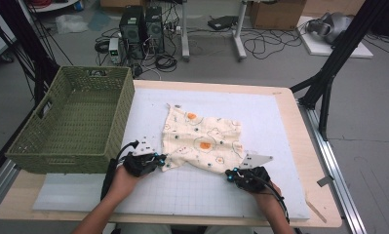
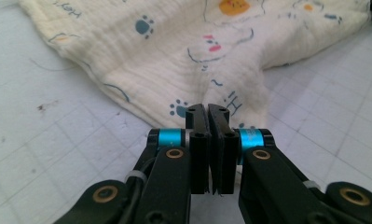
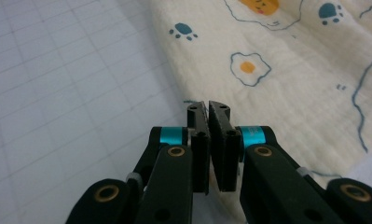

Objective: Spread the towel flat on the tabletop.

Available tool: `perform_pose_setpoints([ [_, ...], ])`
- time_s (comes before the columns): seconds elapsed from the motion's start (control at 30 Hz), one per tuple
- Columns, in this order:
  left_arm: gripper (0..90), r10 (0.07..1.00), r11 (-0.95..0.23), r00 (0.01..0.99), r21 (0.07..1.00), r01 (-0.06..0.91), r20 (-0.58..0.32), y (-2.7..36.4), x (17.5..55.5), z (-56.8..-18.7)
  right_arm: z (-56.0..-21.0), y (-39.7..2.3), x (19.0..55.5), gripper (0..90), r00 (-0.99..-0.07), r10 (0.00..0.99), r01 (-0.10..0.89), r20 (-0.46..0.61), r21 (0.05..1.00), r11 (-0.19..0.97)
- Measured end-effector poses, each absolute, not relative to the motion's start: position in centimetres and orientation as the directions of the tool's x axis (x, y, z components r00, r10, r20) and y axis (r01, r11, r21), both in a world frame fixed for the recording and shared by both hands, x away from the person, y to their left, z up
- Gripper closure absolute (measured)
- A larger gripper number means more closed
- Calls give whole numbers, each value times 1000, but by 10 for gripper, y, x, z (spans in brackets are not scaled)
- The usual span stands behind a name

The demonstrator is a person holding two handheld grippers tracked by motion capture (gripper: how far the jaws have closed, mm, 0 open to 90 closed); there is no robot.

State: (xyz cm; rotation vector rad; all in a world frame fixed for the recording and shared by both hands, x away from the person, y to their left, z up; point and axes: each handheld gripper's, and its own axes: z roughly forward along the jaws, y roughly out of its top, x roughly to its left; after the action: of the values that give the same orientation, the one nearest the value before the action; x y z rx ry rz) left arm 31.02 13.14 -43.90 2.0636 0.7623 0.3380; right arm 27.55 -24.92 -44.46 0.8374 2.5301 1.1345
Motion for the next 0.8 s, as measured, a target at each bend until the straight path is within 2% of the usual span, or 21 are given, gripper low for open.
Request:
perform_pose_setpoints([
  [0.27,857,540,-395,828,822,410,-153,146,301,-431,-434,-266,251,865,-846,529,376,68,780,501],
  [0.3,829,535,-386,829,826,411,-162,146,301,-431,-433,-268,250,836,-845,532,372,63,782,499],
  [0.4,561,600,-326,778,833,448,-184,147,306,-431,-433,-270,252,682,-821,566,396,70,784,478],
  [0.47,451,648,-304,742,836,457,-170,147,310,-432,-432,-271,255,568,-802,593,400,68,799,449],
  [0.6,437,703,-322,701,825,464,-120,143,321,-438,-430,-271,265,440,-713,701,420,7,805,420],
  [0.67,442,726,-332,681,817,471,-97,140,327,-440,-432,-271,273,442,-667,745,442,-17,796,414],
  [0.8,517,740,-368,671,801,472,-55,133,333,-445,-438,-267,289,500,-599,800,489,-43,771,408],
])
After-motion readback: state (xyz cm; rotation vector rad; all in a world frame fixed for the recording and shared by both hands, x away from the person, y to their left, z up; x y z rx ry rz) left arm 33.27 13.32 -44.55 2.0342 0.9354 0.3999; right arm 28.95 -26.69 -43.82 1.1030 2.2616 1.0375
